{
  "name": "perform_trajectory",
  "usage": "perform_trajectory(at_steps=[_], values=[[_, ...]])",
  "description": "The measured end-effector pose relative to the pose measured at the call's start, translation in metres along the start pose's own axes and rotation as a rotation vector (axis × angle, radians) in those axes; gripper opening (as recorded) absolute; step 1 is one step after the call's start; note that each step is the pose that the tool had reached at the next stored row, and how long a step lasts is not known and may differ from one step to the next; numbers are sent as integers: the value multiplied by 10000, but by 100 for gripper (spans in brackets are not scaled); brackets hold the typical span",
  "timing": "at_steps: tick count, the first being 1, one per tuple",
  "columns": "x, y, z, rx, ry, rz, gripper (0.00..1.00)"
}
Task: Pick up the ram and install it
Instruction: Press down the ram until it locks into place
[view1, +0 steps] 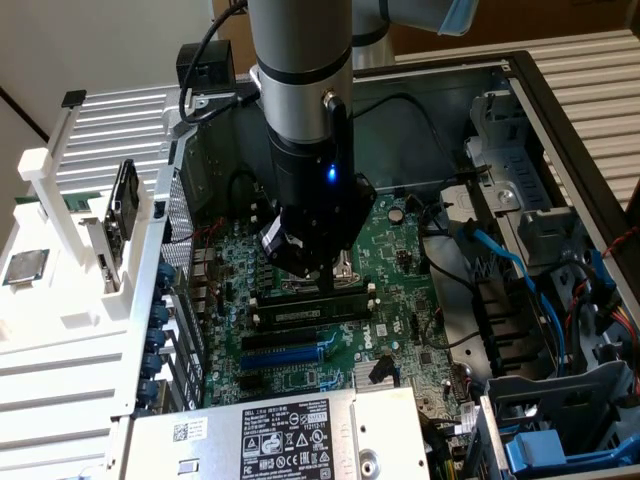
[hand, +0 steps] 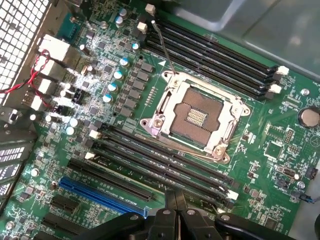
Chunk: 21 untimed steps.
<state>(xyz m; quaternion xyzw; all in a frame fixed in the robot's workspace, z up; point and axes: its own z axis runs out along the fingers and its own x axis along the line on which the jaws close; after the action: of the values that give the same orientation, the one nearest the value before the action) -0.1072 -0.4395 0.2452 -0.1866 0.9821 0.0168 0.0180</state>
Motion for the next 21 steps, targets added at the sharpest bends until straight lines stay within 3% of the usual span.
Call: perform_trajectory(at_steps=[15,21], values=[[0,0,0,103,-66,2486,11],[0,0,0,124,-82,3073,11]])
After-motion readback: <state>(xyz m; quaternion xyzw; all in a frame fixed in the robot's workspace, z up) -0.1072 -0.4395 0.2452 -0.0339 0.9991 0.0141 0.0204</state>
